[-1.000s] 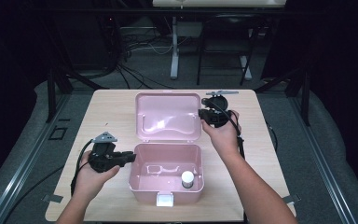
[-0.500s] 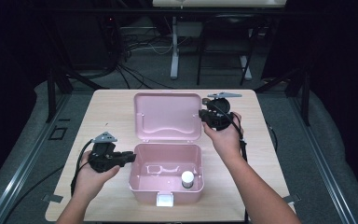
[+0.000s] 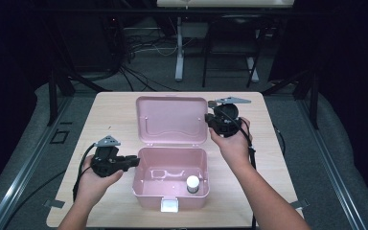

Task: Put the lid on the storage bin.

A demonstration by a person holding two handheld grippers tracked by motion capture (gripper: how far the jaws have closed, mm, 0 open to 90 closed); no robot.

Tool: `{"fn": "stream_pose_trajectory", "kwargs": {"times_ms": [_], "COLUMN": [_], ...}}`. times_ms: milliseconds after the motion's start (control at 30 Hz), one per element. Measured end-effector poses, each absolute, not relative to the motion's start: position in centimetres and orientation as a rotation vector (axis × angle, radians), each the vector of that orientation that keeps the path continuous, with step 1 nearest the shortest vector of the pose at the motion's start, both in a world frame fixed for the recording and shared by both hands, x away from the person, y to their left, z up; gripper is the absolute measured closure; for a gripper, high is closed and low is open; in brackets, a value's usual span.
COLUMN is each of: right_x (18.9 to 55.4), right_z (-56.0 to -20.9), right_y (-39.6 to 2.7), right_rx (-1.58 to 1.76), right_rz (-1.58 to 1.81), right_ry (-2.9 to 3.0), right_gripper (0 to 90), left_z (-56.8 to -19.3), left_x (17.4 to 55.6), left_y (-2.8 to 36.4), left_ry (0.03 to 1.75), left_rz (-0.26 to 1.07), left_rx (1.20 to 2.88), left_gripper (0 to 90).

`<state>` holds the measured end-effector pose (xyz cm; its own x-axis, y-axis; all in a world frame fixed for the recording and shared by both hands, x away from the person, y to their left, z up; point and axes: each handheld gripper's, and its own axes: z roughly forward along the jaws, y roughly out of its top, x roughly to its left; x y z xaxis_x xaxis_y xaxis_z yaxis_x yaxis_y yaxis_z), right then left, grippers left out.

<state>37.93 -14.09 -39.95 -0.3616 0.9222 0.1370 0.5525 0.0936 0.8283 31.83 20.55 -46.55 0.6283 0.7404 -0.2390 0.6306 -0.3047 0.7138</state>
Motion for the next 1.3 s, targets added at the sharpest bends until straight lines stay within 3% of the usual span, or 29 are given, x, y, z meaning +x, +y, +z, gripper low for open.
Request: {"fn": "stream_pose_trajectory", "kwargs": {"times_ms": [1300], "right_x": [34.2], "right_z": [-40.0], "right_y": [-14.4], "right_rx": [1.317], "right_rz": [1.234], "right_ry": [1.925], "right_gripper": [87.9], "left_z": [-46.6], "left_x": [31.8], "left_y": [20.5], "left_ry": [1.082], "left_rz": [0.169], "left_rx": [2.024], "left_gripper": [77.4]}}
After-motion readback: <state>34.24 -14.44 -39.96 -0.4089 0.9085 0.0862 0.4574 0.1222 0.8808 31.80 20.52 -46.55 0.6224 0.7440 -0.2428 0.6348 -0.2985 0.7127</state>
